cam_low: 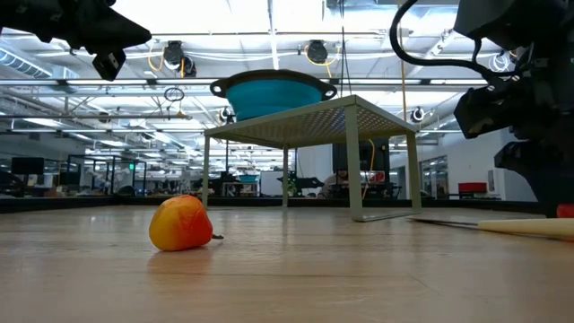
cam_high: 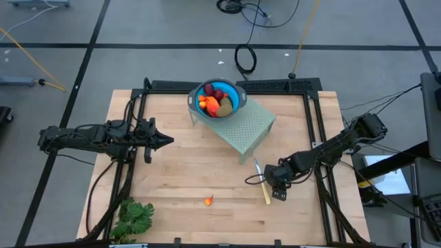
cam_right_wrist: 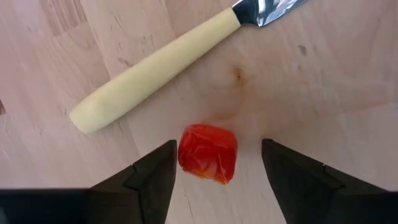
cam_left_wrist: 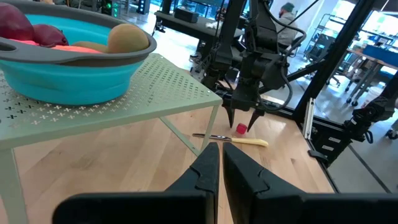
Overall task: Pick & Place Fruit
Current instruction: Put the pear into the blue strainer bowl on the shelf
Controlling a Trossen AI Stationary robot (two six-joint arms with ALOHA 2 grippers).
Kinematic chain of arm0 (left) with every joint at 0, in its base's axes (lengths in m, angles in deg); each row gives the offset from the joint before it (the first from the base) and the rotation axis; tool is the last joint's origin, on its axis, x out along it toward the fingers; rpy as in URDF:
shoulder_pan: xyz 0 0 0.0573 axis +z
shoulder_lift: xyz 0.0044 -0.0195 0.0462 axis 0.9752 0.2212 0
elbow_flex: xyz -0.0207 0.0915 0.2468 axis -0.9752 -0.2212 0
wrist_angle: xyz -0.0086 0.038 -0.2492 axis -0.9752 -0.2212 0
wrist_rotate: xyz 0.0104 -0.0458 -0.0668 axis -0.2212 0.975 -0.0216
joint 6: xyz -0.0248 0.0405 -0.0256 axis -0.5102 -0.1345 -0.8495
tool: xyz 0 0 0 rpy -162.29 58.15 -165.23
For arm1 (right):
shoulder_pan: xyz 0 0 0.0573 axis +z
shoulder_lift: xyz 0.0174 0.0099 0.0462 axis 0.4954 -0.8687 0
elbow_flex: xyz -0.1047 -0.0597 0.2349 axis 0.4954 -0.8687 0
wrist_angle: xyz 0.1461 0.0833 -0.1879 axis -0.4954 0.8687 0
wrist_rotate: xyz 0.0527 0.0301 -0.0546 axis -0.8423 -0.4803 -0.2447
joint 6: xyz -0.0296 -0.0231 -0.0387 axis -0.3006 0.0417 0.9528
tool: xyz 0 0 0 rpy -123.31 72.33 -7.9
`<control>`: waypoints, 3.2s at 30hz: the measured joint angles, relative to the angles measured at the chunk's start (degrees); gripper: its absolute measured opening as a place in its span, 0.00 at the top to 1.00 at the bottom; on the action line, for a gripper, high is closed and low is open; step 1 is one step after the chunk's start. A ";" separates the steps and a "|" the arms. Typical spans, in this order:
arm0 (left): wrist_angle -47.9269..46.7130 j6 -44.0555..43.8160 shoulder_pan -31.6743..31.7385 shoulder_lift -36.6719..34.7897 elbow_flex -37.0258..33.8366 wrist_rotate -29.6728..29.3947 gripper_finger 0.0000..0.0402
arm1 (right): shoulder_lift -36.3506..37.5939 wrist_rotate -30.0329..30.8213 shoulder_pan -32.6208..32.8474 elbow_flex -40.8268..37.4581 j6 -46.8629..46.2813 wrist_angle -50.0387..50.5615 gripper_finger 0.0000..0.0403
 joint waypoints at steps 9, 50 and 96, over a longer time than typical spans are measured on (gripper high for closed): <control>-0.02 0.00 0.00 0.00 0.00 -0.02 0.95 | -0.01 0.39 0.00 0.00 1.39 0.00 0.56; -0.02 0.06 0.00 0.04 0.00 -0.04 0.95 | 9.95 -5.64 -0.44 0.20 -6.11 -9.44 0.79; -0.20 -0.33 0.00 0.13 0.00 -0.02 0.95 | 20.61 7.45 -10.75 0.20 -33.47 -54.36 0.79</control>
